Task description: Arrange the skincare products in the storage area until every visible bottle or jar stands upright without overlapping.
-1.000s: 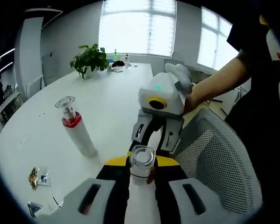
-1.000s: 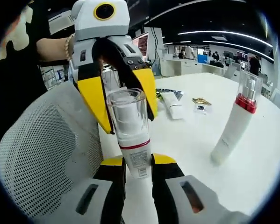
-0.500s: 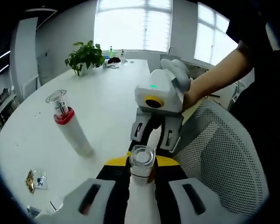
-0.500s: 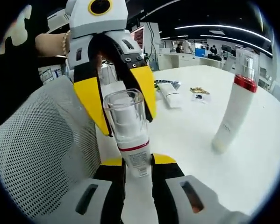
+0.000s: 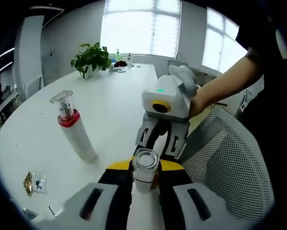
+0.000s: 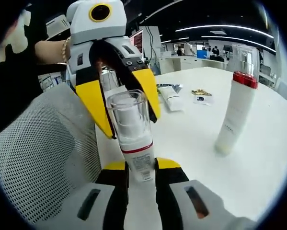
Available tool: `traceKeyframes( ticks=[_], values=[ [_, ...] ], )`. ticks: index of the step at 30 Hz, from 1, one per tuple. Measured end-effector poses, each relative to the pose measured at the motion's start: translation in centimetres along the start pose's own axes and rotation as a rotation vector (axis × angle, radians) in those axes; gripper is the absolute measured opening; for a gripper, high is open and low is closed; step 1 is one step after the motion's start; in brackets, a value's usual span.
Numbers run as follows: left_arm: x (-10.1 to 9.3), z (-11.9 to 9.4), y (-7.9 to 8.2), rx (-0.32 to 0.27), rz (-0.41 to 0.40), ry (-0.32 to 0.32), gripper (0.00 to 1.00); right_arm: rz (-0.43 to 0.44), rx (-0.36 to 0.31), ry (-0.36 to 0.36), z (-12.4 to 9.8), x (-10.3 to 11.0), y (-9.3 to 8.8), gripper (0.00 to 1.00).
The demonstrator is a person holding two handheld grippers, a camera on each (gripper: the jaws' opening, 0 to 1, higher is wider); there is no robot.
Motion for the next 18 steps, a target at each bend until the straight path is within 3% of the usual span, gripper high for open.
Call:
traceKeyframes(
  ticks=[6,18],
  values=[
    [0.2,0.2,-0.2,0.008,-0.013,0.005,0.15,-0.007,0.002,0.010,0.0,-0.1,0.0,0.20],
    [0.4,-0.2,-1.6,0.036,-0.053,0.050,0.35,-0.025,0.018,0.035,-0.6,-1.9,0.1,0.20]
  ],
)
Point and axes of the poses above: the point that each gripper's makers call its tool centre point, and the gripper's own axes: z roughly forward along the fingers, x roughly to its left, y roughly out of its top, the point moved 8 cm from there along -z, roughly backward along the fingers, and after that the axes turned 6 degrees about y, right-handed, at the moved point
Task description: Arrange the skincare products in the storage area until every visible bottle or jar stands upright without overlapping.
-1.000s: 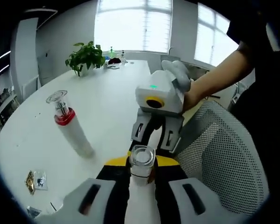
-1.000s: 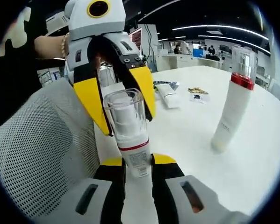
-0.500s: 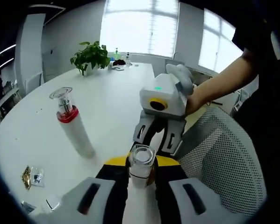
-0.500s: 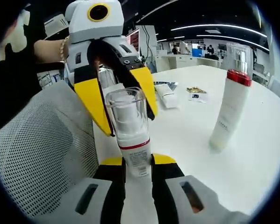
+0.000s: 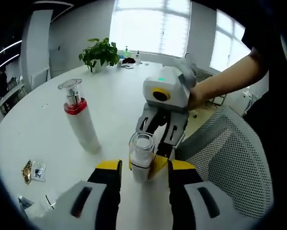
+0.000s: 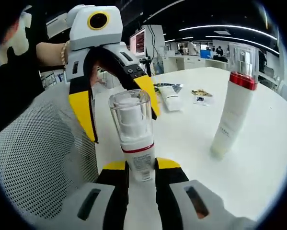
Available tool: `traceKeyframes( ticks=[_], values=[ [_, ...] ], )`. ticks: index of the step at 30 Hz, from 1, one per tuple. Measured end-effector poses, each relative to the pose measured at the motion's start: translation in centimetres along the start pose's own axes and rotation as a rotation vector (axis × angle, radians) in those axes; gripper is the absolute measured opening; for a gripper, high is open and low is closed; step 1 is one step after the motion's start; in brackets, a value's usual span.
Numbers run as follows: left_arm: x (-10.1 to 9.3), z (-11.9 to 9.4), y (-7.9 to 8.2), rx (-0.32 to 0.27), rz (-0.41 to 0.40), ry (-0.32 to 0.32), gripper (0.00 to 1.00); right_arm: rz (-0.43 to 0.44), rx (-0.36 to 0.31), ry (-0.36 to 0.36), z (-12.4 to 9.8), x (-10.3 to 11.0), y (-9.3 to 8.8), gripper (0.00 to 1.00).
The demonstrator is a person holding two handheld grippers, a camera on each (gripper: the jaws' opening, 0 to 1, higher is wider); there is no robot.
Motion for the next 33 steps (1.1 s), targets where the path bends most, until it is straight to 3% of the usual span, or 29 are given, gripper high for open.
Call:
traceKeyframes(
  ticks=[11,15,18,26,33],
  values=[
    [0.0,-0.8,-1.9,0.025,-0.082,0.044,0.47,-0.008,0.010,0.014,-0.5,-2.8,0.3,0.20],
    [0.5,-1.4,-2.9,0.041,-0.138,0.078,0.53,-0.015,0.014,0.006,-0.7,-3.8,0.6,0.20],
    [0.8,-2.2,-3.5,0.020,-0.197,0.100,0.56,-0.008,0.014,0.005,-0.9,-4.3,0.8,0.20],
    [1.4,-3.6,-4.9,0.032,-0.254,0.153,0.58,-0.005,0.006,0.013,-1.1,-5.8,1.2,0.20],
    [1.3,-3.8,-5.1,0.032,-0.292,0.181,0.58,-0.007,-0.005,0.025,-1.0,-7.0,1.4,0.20]
  ],
)
Point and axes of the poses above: the point that each gripper's makers call its tool centre point, and the gripper's own axes: z roughly forward along the fingers, x roughly to its left, y roughly out of its top, the point moved 8 cm from there along -z, roughly backward along the fingers, and after that the axes turned 6 degrees about y, right-handed, at the moved point
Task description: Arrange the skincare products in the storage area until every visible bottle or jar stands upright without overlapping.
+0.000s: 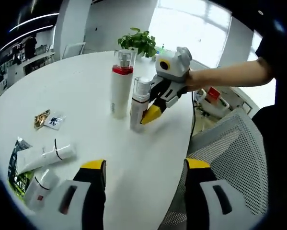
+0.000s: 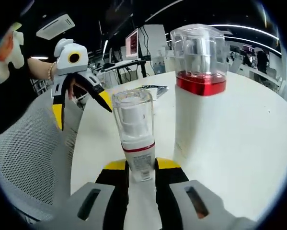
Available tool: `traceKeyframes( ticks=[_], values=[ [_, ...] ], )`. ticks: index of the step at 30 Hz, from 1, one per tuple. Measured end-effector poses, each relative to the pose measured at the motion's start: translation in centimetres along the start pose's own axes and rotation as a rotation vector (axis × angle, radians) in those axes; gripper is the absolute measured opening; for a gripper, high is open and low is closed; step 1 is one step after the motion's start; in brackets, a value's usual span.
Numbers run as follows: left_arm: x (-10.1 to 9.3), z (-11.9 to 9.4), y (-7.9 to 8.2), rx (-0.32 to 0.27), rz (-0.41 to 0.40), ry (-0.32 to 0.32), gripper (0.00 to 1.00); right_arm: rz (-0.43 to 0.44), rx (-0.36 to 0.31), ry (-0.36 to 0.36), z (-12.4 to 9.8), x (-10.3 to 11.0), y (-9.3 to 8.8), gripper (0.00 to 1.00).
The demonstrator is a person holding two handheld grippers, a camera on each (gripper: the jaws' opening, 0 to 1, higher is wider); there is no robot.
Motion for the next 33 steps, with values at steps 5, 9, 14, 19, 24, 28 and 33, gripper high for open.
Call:
traceKeyframes(
  ticks=[5,9,14,19,24,28,33],
  values=[
    [0.2,-0.1,-0.2,0.006,-0.016,0.020,0.62,-0.002,-0.002,0.012,0.1,-0.5,0.0,0.20],
    [0.3,-0.1,-0.3,0.007,-0.029,0.032,0.62,-0.003,-0.002,0.016,0.1,-0.7,0.1,0.20],
    [0.5,-0.2,-0.6,0.009,-0.039,0.042,0.62,-0.004,-0.003,0.025,0.3,-0.8,0.0,0.20],
    [0.4,-0.3,-0.7,0.008,-0.045,0.050,0.62,-0.008,0.014,0.037,0.4,-0.8,0.0,0.21],
    [0.3,-0.5,-0.9,0.010,-0.051,0.058,0.61,-0.014,0.022,0.038,0.5,-0.9,0.0,0.21],
    [0.4,-0.6,-1.2,0.013,-0.055,0.063,0.61,-0.018,0.023,0.035,0.5,-1.0,0.0,0.21],
    [0.3,-0.7,-1.3,0.017,-0.056,0.065,0.61,-0.025,0.026,0.030,0.3,-1.2,-0.1,0.21]
  ],
)
Point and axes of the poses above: the point that each gripper's makers call its tool centre point, and the gripper's own axes: z roughly forward along the fingers, x roughly to its left, y roughly out of its top, the point moved 8 cm from there along -z, roughly backward along the fingers, and after that the axes turned 6 degrees about y, right-handed, at the moved point
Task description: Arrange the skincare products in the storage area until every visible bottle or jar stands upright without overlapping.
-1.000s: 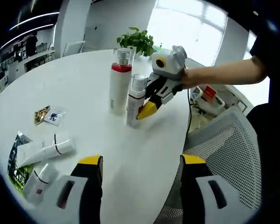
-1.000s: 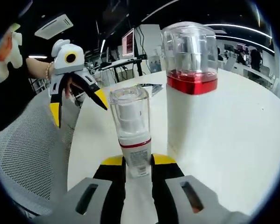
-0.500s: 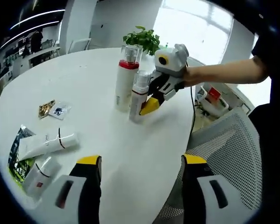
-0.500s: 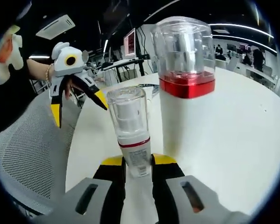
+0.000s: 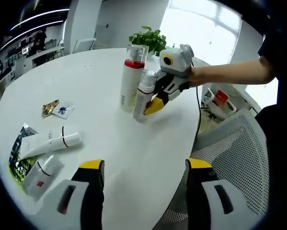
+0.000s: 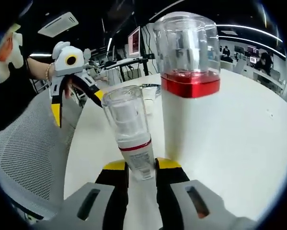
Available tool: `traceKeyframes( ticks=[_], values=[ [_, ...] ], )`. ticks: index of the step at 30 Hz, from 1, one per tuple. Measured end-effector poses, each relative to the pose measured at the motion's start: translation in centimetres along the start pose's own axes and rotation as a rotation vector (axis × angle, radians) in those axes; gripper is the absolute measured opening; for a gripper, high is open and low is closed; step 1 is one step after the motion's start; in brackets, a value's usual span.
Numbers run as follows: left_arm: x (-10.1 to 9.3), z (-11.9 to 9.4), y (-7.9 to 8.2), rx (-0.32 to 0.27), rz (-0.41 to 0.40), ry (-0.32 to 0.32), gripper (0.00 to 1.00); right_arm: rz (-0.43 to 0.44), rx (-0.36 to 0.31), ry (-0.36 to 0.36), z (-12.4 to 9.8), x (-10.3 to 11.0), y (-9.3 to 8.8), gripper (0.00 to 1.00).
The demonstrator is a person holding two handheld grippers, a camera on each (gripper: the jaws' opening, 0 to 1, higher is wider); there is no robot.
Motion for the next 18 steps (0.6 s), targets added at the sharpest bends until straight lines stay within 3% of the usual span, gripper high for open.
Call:
traceKeyframes(
  ticks=[11,18],
  values=[
    [0.15,0.02,0.23,-0.005,-0.001,0.004,0.61,-0.004,0.038,-0.018,-0.17,-0.10,-0.79,0.21],
    [0.11,-0.23,0.19,-0.008,0.000,-0.003,0.67,0.019,0.033,-0.037,-0.60,0.36,-0.88,0.25]
  ],
)
Point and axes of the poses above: the point that each gripper's makers call its tool centre point, and the gripper's own axes: z roughly forward along the fingers, x roughly to its left, y roughly out of its top, the point moved 8 cm from there along -z, roughly backward along the fingers, and after that the axes turned 6 degrees about y, right-handed, at the moved point
